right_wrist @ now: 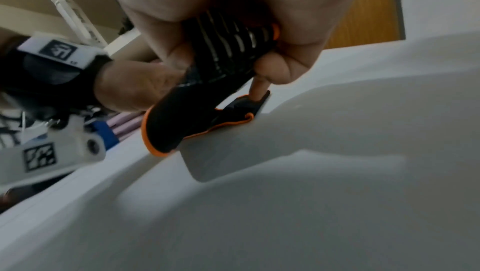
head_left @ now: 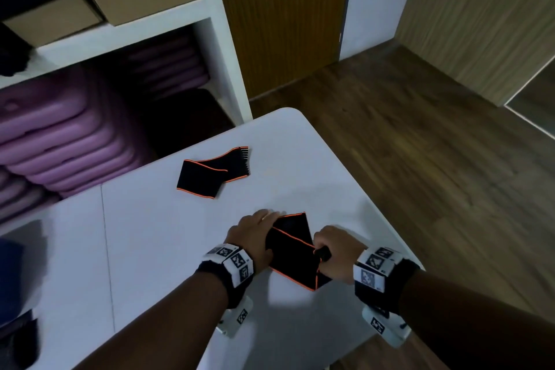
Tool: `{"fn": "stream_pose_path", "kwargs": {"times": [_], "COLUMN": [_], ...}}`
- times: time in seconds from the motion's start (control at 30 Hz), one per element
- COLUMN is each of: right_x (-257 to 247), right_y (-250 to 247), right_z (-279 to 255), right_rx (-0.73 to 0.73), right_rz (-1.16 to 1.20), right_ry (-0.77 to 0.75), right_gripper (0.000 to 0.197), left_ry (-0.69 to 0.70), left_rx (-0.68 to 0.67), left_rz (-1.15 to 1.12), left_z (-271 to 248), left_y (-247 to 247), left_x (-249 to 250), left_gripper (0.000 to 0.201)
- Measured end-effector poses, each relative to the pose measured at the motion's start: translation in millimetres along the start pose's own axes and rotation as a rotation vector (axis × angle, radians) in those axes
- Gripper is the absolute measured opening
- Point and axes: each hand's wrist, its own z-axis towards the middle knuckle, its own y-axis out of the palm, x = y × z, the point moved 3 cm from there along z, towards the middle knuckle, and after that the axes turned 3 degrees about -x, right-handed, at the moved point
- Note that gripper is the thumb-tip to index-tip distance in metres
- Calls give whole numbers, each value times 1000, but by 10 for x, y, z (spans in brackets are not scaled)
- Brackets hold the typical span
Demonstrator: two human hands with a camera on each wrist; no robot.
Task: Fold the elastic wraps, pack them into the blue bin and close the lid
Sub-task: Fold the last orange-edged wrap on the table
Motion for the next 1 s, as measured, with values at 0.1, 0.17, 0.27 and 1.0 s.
{"fn": "stream_pose_path", "kwargs": {"times": [0.1, 0.17, 0.27, 1.0], "right_x": [-12, -30, -76, -949], "right_y": [38, 35, -1, -347], "right_z": [-17, -18, 6, 573], "right_rx": [-94, -119, -47, -60], "right_rz": [-64, -119, -228, 453], "right_ry": [-17, -16, -21, -194], "right_gripper": [13, 7, 35, 19], "left_ry": [38, 68, 66, -253], "left_rx": [-95, -88, -42, 21], "left_rz": [145, 192, 170, -436], "left_z": [-21, -58, -123, -1043], "left_y": [44, 37, -22, -305], "left_x": [-32, -15, 46, -960], "left_gripper": [66, 47, 27, 14]}}
